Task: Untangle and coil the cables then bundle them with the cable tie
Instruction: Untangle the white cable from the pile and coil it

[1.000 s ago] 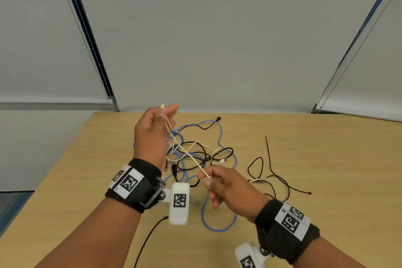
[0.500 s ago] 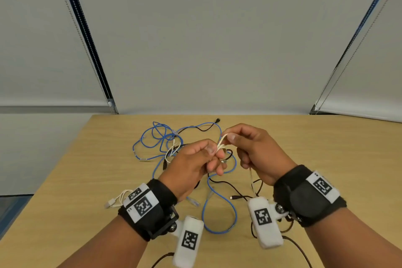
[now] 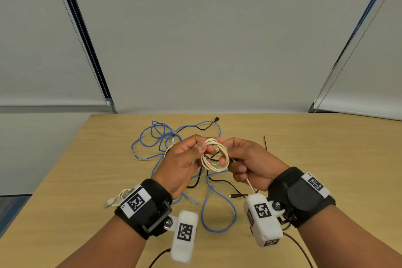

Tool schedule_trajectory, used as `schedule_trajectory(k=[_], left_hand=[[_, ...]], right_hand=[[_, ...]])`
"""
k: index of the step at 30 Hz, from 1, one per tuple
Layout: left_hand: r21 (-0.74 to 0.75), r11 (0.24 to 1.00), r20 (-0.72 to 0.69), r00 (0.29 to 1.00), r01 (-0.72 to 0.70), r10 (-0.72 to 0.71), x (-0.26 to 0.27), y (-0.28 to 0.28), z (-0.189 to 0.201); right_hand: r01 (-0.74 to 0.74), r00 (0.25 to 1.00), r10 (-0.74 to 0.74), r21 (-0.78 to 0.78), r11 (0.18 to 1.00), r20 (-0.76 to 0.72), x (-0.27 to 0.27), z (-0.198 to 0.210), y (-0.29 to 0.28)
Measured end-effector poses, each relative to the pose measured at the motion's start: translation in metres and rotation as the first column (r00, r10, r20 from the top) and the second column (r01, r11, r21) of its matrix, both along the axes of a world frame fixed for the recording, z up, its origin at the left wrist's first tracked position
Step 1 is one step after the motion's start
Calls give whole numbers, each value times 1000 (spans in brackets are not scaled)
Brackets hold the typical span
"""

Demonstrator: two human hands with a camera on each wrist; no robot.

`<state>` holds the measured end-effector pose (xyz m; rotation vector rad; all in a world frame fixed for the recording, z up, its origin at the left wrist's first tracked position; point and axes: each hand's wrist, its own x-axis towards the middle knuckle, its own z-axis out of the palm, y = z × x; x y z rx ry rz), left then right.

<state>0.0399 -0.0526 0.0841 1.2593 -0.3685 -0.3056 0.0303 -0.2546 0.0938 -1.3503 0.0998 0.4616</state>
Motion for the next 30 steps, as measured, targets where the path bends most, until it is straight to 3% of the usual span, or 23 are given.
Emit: schedule_trajectory(k=[2, 4, 7, 9, 13, 22, 30], left_hand=[[34, 997, -28, 997, -65, 66, -2, -2, -1], [26, 992, -60, 990, -126, 128, -2, -4, -1], [11, 972, -94, 967, -235, 235, 3, -5, -2], [16, 956, -108, 950, -292, 292, 6, -6, -3], [23, 955, -123, 947, -296, 296, 6, -7, -9], [-102, 961, -226, 946, -259, 231, 4, -3, -8], [-45, 983, -134, 976, -176, 169, 4, -4, -6]], right_hand=[[13, 1000, -16, -111, 994, -25, 1, -2, 1], [81, 996, -73, -246, 966, 43, 1, -4, 6], [377, 885, -185, -425, 823, 428, -2, -6, 11], [435, 815, -135, -440, 785, 563, -5, -6, 14], [286, 856, 48, -548, 786, 515, -13, -6, 26], [237, 926, -51, -470, 850, 375, -11, -12, 28], [173, 940, -46, -357, 918, 338, -13, -17, 35]])
